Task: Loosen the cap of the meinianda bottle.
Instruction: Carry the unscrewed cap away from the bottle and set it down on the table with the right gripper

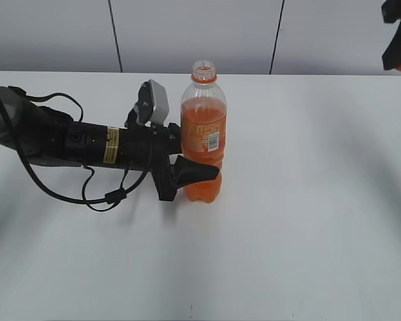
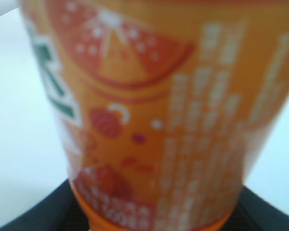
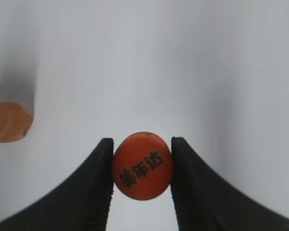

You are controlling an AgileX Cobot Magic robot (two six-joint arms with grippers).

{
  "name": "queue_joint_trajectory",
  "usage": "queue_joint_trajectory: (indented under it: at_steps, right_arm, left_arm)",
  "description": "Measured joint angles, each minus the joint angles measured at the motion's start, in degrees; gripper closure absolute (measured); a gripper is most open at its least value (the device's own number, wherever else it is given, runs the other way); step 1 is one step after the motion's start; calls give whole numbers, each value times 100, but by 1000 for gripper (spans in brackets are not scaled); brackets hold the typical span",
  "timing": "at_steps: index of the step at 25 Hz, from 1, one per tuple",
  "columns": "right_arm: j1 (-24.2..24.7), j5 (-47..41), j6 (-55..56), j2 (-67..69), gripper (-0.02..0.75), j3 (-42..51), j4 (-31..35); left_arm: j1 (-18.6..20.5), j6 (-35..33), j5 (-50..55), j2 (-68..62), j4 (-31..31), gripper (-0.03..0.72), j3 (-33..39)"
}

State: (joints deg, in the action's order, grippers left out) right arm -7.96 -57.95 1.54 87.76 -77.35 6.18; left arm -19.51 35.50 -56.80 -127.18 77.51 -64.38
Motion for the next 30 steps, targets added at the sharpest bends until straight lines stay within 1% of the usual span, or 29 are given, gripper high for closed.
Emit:
queue_joint_trajectory:
  at_steps: [5,11,15,30]
  right_arm:
    - [0,1027,45,0,465,983,124]
    - [0,1921,62,103,465,1878,136]
    - [0,2586,62,312,465,2313,136]
    - [0,4052,47,1900,465,2426,131]
  left_arm:
    - [0,0,0,0,-4,285,0]
    - [0,0,0,0,-4,285,0]
    - [0,0,-6,0,-4,285,0]
    - [0,0,-11,0,-4,285,0]
